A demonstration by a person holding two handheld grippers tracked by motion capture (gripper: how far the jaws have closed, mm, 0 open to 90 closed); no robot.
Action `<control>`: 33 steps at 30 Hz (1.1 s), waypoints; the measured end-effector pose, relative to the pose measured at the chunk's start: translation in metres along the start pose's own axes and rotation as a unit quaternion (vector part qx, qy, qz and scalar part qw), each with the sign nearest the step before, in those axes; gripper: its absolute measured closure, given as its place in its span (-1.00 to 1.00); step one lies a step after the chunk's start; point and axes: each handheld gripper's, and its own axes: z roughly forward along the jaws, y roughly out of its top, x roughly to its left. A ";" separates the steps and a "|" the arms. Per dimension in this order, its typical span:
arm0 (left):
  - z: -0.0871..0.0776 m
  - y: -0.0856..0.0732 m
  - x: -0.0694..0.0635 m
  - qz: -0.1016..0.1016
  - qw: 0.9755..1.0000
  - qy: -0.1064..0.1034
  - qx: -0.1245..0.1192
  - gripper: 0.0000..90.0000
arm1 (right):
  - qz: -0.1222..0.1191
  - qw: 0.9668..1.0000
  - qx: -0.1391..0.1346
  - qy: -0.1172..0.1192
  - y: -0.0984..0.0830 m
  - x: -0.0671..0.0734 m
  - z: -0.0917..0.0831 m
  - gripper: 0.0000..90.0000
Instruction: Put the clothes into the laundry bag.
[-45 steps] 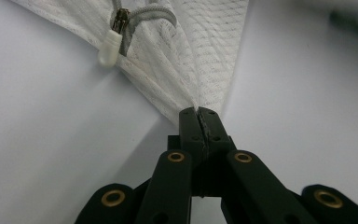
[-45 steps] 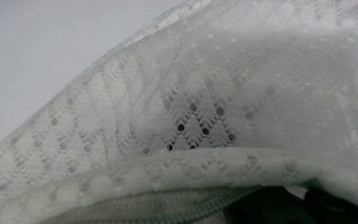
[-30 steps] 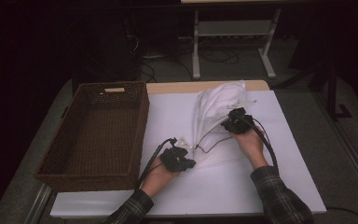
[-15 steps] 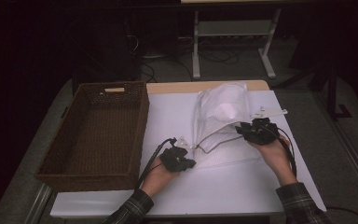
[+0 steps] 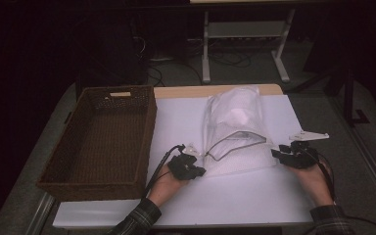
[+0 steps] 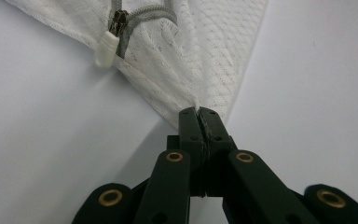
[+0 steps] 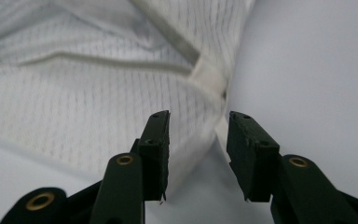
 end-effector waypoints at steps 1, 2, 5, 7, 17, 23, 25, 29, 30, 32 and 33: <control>0.000 0.000 0.000 -0.001 1.000 0.000 -0.001 0.98 | 0.003 1.000 0.003 0.001 -0.004 -0.001 -0.001 0.28; 0.000 0.000 0.000 -0.001 1.000 0.000 -0.001 0.98 | 0.003 1.000 0.003 0.001 -0.004 -0.001 -0.001 0.28; 0.000 0.000 0.000 -0.001 1.000 0.000 -0.001 0.98 | 0.013 1.000 -0.002 0.012 -0.011 -0.002 -0.005 0.27; 0.000 0.000 0.000 0.000 1.000 0.000 -0.001 0.98 | 0.013 1.000 -0.005 0.015 -0.013 0.000 -0.007 0.26; 0.001 0.000 -0.001 0.000 1.000 0.001 -0.002 0.98 | -0.006 1.000 0.022 0.003 -0.018 0.006 0.007 0.63; 0.001 0.000 -0.001 0.000 1.000 0.003 -0.002 0.98 | -0.008 1.000 0.017 -0.004 -0.019 0.003 0.005 0.94; 0.001 0.000 -0.001 -0.001 1.000 0.003 -0.003 0.98 | -0.007 1.000 0.008 -0.002 -0.019 0.004 -0.002 0.95; 0.001 0.000 -0.001 -0.002 1.000 0.002 -0.002 0.98 | -0.010 1.000 -0.007 -0.004 -0.022 0.007 -0.017 0.95; 0.001 0.000 -0.001 -0.002 1.000 0.002 -0.002 0.98 | -0.013 1.000 -0.007 -0.007 -0.024 0.008 -0.021 0.95; 0.000 0.000 -0.002 0.000 1.000 0.005 -0.001 0.98 | -0.012 1.000 -0.010 -0.006 -0.031 0.010 -0.032 0.96; 0.000 0.000 -0.002 0.000 1.000 0.007 -0.001 0.98 | -0.012 1.000 -0.009 -0.007 -0.034 0.012 -0.035 0.96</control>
